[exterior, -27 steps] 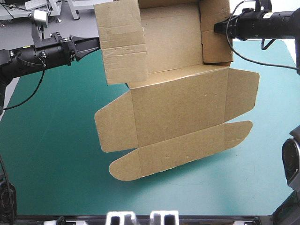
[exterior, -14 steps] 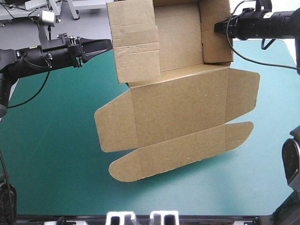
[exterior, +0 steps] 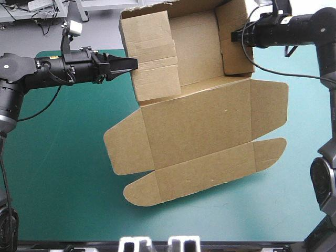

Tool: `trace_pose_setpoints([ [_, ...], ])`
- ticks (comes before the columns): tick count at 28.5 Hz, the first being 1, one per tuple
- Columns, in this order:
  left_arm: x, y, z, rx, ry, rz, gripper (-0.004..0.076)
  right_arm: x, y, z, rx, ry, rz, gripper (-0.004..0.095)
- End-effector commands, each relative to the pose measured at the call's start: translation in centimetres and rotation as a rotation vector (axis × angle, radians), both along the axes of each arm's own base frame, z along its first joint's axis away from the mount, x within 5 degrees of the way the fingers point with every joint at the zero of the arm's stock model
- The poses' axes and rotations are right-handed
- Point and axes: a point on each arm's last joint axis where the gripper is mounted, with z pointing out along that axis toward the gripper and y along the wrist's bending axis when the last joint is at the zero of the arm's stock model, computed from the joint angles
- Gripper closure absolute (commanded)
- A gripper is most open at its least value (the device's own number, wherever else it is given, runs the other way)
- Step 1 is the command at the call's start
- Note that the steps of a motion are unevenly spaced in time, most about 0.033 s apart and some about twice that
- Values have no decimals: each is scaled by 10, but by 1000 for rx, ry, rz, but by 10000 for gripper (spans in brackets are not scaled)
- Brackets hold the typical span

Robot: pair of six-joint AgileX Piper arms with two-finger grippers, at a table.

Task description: Fold the box

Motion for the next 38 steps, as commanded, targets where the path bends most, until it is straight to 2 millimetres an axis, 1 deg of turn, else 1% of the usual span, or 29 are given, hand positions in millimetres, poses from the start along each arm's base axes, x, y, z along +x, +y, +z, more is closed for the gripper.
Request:
trace_pose_setpoints([
  [1,-9,0,19,-5,-54,91,322,-21,15,32,80,-122,0,911],
  [5,0,8,10,95,-9,231,327,-23,26,33,100,-118,25,911],
  [7,4,13,8,125,-6,303,349,-24,27,34,120,-103,24,911],
  [9,7,15,8,112,3,344,391,-25,27,33,124,-91,27,911],
  [12,10,17,11,86,-15,383,496,-27,29,32,142,-65,43,911],
  [14,10,16,12,67,-12,379,604,-28,30,31,140,-50,53,911],
  [16,9,15,12,50,-4,368,734,-29,30,31,137,-35,54,911],
  [19,7,12,15,-6,11,343,734,-31,28,27,107,-3,44,911],
  [22,4,2,19,-11,-9,311,734,-32,24,20,33,54,32,911],
  [24,2,-8,20,31,-32,291,734,-34,23,15,-13,91,17,911],
  [27,-1,-28,15,133,-42,294,734,-34,28,13,-43,102,-4,911],
  [30,5,-46,3,268,-13,321,734,-35,45,8,-87,106,27,911],
  [32,12,-56,-12,361,34,333,734,-32,57,-1,-144,122,13,911],
  [33,15,-58,-18,403,51,344,734,-31,61,-5,-165,130,6,911],
  [36,29,-64,-45,511,145,341,734,-24,71,-24,-193,192,19,912],
  [38,38,-67,-62,562,208,335,734,-17,74,-43,-204,258,21,912],
])
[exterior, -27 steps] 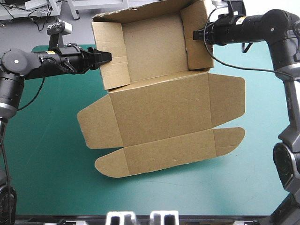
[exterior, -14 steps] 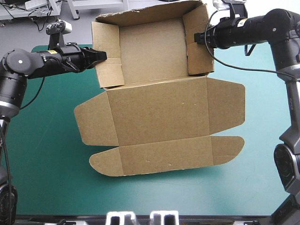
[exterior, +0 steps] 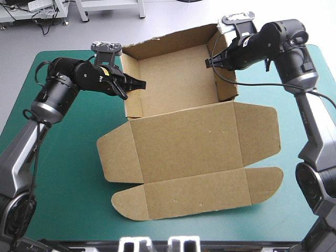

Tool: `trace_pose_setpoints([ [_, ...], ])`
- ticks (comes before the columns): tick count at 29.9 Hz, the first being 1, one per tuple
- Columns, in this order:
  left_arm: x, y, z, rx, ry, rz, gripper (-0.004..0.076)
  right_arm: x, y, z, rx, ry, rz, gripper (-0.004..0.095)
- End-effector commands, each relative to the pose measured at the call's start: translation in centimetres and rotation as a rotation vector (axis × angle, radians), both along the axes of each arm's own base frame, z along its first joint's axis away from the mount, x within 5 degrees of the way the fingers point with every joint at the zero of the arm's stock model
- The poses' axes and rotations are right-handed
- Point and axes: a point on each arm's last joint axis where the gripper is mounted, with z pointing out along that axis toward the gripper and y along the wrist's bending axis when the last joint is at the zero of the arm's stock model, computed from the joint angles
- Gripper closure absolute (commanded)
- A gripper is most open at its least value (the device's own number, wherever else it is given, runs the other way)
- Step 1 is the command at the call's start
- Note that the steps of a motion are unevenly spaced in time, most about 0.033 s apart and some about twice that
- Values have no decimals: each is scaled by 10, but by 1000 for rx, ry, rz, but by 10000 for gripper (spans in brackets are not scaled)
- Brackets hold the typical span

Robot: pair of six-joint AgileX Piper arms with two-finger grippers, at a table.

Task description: Fold the box

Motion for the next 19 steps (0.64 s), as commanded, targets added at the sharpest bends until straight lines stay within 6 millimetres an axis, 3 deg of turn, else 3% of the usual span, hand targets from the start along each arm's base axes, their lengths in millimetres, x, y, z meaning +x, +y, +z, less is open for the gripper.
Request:
trace_pose_setpoints([
  [1,4,-14,2,-48,7,-7,734,-10,14,-9,59,75,55,912],
  [7,31,-20,-44,32,129,39,734,8,9,-77,-84,257,0,913],
  [12,47,-24,-79,71,215,89,734,26,11,-118,-83,371,-10,913],
  [19,62,-23,-108,72,289,109,734,43,17,-155,-97,427,25,913],
])
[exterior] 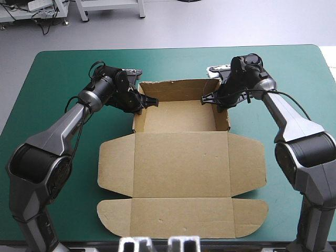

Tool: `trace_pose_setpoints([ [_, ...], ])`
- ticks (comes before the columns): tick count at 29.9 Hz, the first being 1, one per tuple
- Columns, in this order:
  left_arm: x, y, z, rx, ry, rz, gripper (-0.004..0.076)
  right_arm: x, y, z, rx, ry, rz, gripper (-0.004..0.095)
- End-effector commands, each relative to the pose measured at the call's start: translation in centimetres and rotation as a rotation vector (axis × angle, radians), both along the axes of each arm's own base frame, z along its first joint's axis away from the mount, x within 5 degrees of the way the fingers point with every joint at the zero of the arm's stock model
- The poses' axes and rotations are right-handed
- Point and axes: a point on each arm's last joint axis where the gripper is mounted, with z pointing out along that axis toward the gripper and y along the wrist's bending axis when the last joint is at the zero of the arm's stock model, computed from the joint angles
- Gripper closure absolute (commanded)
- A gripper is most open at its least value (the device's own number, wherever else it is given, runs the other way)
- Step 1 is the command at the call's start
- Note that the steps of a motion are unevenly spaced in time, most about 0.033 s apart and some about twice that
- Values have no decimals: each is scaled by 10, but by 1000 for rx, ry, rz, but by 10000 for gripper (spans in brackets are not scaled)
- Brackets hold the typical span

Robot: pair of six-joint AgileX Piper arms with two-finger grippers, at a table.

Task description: Fold the box

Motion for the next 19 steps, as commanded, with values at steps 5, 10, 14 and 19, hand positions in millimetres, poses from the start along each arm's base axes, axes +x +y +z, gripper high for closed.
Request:
trace_pose_setpoints([
  [5,7,8,9,-41,-40,41,733,-2,3,7,-24,-21,81,910],
  [10,6,18,10,-18,14,44,731,-2,-4,7,-123,-34,141,802],
  [14,4,30,8,-14,84,69,688,-2,-6,6,-155,-29,181,638],
  [19,2,33,8,-34,114,18,626,-2,-6,9,-153,-40,181,537],
])
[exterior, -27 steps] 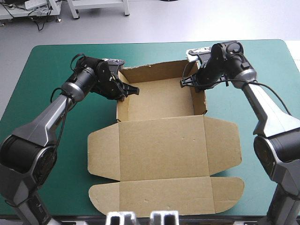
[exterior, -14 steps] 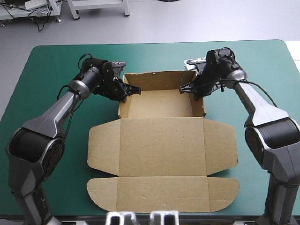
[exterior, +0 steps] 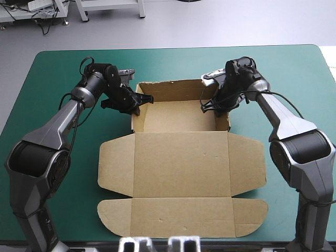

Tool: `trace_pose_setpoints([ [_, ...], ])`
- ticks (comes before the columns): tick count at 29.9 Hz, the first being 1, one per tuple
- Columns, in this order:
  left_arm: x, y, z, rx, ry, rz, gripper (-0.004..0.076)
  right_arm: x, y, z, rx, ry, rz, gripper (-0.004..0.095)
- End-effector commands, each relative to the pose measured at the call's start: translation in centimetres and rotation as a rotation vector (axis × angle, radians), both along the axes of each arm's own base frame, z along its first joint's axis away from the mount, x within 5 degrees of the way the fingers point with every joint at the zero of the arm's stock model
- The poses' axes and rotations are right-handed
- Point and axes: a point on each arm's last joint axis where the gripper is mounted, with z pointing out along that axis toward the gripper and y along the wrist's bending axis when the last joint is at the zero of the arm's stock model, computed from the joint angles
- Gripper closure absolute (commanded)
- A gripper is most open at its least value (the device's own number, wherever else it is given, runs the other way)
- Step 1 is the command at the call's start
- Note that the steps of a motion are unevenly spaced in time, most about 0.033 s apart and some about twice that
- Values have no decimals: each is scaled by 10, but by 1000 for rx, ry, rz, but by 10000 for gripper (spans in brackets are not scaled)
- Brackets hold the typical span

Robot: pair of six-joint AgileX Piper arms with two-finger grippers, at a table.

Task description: Fold the box

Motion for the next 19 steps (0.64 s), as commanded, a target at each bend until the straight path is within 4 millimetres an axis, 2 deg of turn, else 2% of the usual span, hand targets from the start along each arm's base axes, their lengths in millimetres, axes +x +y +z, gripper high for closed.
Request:
trace_pose_setpoints([
  [1,-6,10,12,38,5,-53,608,-7,-7,26,-29,-38,19,528],
  [4,-8,4,14,-27,10,-92,528,-6,-6,32,-14,-55,18,507],
  [12,-10,-2,16,-95,16,-143,238,-1,-2,58,31,-138,16,429],
  [15,-8,-3,23,-102,-7,-145,218,0,-2,64,35,-159,16,407],
  [19,-6,-4,50,-107,-57,-165,218,1,-4,68,24,-178,14,390],
])
